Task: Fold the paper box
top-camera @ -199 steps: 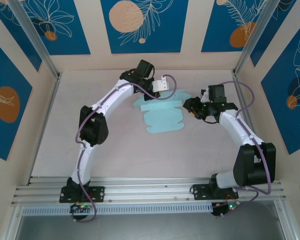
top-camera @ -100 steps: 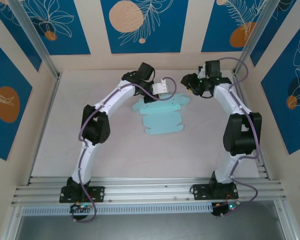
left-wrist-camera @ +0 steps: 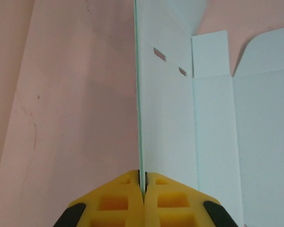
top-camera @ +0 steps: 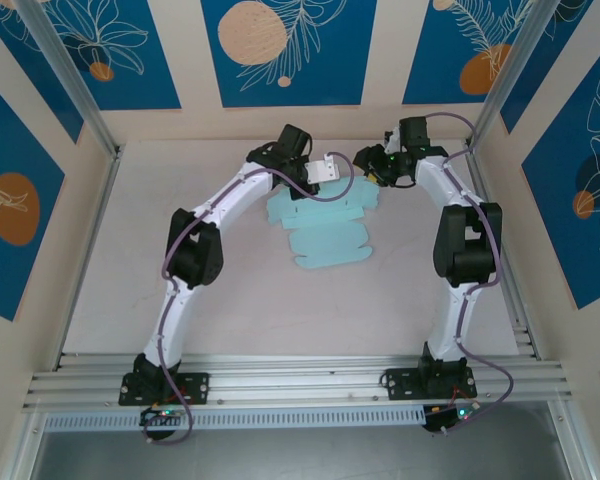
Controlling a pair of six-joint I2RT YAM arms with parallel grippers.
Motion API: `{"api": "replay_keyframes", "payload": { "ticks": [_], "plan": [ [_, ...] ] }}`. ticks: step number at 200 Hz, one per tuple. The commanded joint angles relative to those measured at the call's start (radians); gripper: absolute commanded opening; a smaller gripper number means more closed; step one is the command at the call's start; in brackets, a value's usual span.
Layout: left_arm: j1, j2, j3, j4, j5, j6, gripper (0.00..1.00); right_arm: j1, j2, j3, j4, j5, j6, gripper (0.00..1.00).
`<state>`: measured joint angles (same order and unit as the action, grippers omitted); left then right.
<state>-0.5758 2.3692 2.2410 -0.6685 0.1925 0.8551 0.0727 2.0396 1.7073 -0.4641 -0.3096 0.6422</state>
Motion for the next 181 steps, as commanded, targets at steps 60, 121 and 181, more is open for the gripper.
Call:
{"api": "replay_keyframes", "payload": {
  "ticks": [60, 121, 181],
  "plan": [
    [-0.036, -0.056, -0.342, 0.391, -0.201, 0.042, 0.0, 0.033, 0.022, -0.02, 0.035, -0.078, 0.036, 0.49],
    [-0.062, -0.17, -0.634, 0.828, -0.331, 0.124, 0.0, 0.033, -0.008, -0.018, 0.011, -0.021, -0.027, 0.49],
    [-0.098, -0.203, -0.736, 1.027, -0.4, 0.235, 0.0, 0.032, 0.03, 0.092, -0.061, 0.012, -0.076, 0.49]
  ]
}}
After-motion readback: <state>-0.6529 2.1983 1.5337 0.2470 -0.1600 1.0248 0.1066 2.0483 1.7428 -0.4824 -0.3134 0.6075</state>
